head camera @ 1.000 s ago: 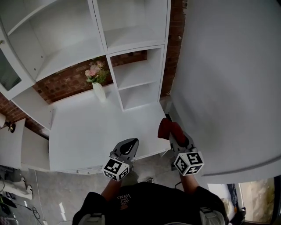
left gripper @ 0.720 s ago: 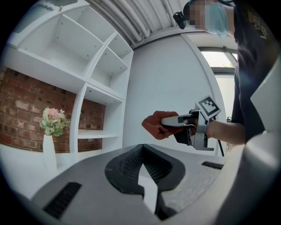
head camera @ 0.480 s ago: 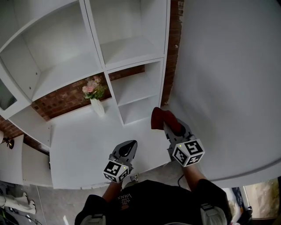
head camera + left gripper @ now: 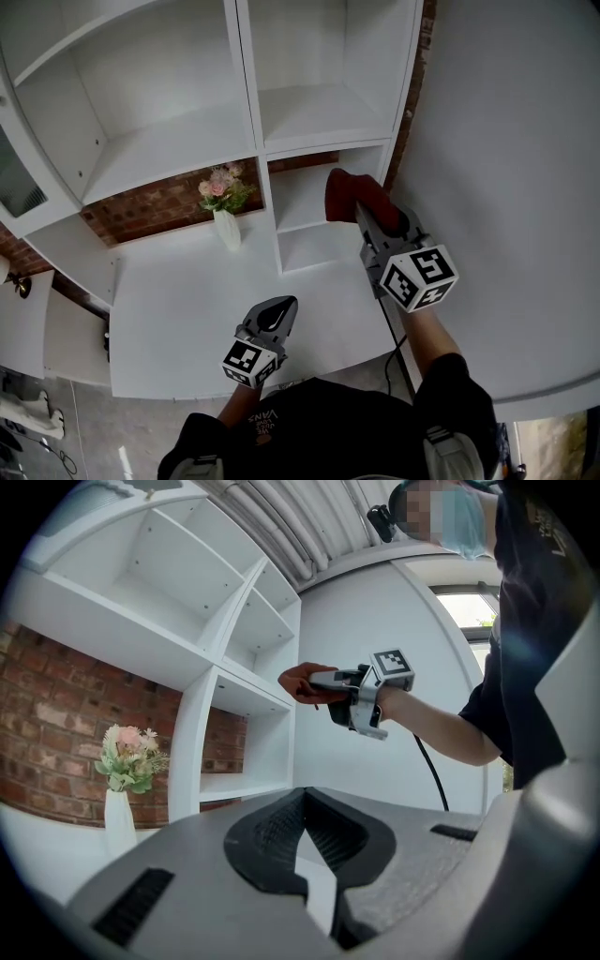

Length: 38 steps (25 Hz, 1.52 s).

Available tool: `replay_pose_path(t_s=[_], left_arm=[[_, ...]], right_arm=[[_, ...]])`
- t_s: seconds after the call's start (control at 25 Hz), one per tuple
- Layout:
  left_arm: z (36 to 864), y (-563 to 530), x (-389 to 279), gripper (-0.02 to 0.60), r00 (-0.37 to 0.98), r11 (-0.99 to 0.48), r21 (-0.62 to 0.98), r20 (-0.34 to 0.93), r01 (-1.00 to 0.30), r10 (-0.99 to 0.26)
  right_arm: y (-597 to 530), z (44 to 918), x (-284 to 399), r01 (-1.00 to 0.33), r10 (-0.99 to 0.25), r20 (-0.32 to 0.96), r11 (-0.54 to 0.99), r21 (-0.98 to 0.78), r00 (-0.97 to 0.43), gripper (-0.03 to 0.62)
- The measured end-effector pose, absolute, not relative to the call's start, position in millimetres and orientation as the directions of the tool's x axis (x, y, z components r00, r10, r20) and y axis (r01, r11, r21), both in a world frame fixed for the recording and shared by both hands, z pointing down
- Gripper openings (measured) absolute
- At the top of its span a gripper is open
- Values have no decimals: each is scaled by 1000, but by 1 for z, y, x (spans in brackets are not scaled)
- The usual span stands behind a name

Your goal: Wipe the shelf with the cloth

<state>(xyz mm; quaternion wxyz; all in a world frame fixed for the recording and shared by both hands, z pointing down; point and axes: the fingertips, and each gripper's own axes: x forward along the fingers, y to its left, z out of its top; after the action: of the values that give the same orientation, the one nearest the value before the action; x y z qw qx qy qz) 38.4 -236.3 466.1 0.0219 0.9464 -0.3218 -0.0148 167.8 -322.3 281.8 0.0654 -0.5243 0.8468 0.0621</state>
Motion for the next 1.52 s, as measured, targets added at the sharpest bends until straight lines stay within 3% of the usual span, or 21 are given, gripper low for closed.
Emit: replay_pose_path(t_s=[0.24,0.48,0.88,1.12,1.52], left_arm=[[467,-254,18,8,768,-769,55,-34,-637,-639],[471,-266,-4,8,744,-745,75,-46,-663,-667],[478,-288,-34,8,694,-695,123,-61,-708,-718],[484,-296,-47,8,661,-664,141,-71,-735,-747],[494,-303,-69,8,607,-610,179,-75,-772,-791]], right_arm=[[-370,233,135,-869,-844,-208,483,106,-494,95],[-422,188,104,-827,-814,-144,548,128,-562,95],[-518,147,80,-811,-811,49,585,34,-583,97],[-571,164,70,-813,-792,200,581,-42,-576,97],[-607,189,37,-798,-746,324,600,-55,-582,97]])
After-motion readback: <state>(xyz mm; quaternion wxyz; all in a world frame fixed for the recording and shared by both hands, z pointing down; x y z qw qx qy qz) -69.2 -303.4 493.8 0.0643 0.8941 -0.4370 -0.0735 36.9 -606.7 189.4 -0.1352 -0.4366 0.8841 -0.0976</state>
